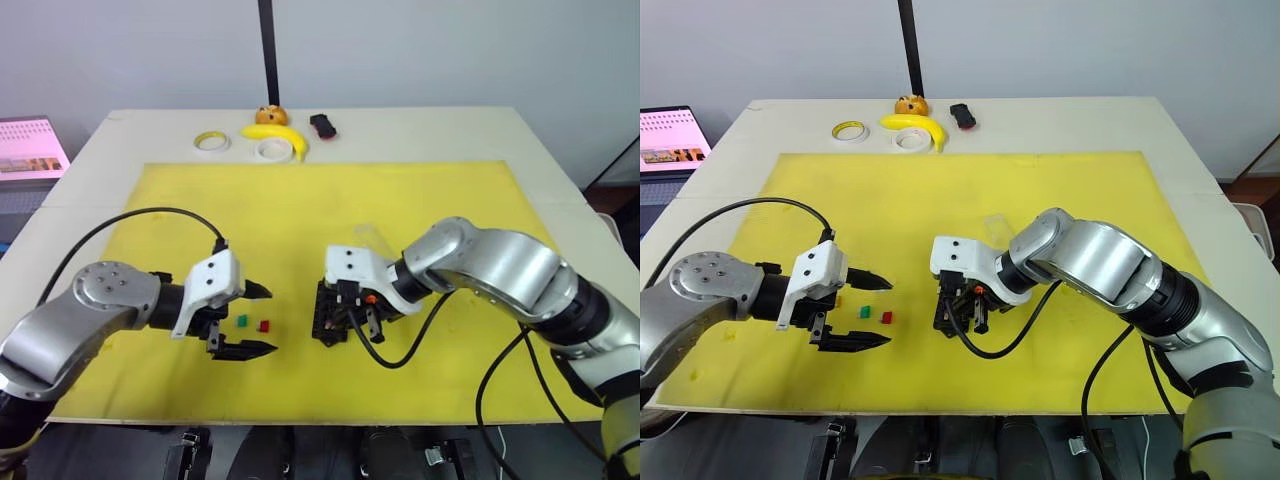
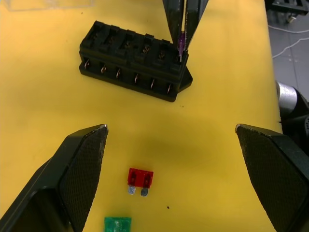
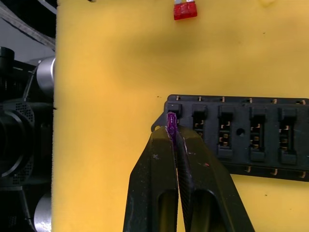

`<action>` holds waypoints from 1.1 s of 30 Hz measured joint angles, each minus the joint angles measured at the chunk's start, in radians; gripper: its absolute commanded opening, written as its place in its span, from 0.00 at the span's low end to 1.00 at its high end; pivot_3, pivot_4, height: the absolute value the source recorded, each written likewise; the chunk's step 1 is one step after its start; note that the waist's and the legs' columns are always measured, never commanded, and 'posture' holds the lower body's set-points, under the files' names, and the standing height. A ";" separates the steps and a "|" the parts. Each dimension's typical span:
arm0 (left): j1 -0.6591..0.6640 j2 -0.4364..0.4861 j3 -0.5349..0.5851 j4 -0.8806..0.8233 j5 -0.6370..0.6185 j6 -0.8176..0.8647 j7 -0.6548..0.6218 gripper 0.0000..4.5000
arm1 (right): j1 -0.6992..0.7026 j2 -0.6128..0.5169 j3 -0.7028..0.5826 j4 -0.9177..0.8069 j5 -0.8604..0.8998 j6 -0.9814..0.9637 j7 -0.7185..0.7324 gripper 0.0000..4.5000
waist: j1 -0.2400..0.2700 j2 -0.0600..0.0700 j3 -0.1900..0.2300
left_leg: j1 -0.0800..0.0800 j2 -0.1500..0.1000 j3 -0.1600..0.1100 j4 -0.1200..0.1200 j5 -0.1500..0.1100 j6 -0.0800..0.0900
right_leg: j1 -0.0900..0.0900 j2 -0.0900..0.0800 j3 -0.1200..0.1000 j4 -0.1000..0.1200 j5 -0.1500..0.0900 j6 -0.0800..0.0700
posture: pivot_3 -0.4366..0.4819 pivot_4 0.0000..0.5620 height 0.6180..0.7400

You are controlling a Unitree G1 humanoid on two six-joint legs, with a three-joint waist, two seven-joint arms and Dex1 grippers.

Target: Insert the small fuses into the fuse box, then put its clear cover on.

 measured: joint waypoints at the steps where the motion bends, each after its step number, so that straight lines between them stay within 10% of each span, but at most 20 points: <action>1: 0.000 -0.003 0.000 0.000 0.000 -0.003 -0.004 0.99 | 0.000 0.000 0.000 0.000 -0.005 -0.002 0.001 0.00 | 0.000 0.000 0.000 | 0.000 0.000 0.000 0.000 0.000 0.000 | 0.000 0.000 0.000 0.000 0.000 0.000 | 0.48 0.27 1.00; 33: 0.032 -0.151 -0.087 0.044 0.182 -0.201 -0.004 0.99 | 0.018 0.017 0.037 0.006 -0.058 -0.025 0.007 0.00 | 0.000 0.000 0.000 | 0.001 0.000 0.000 0.001 0.000 0.000 | 0.001 0.000 0.000 0.001 0.000 0.000 | 0.48 0.27 1.00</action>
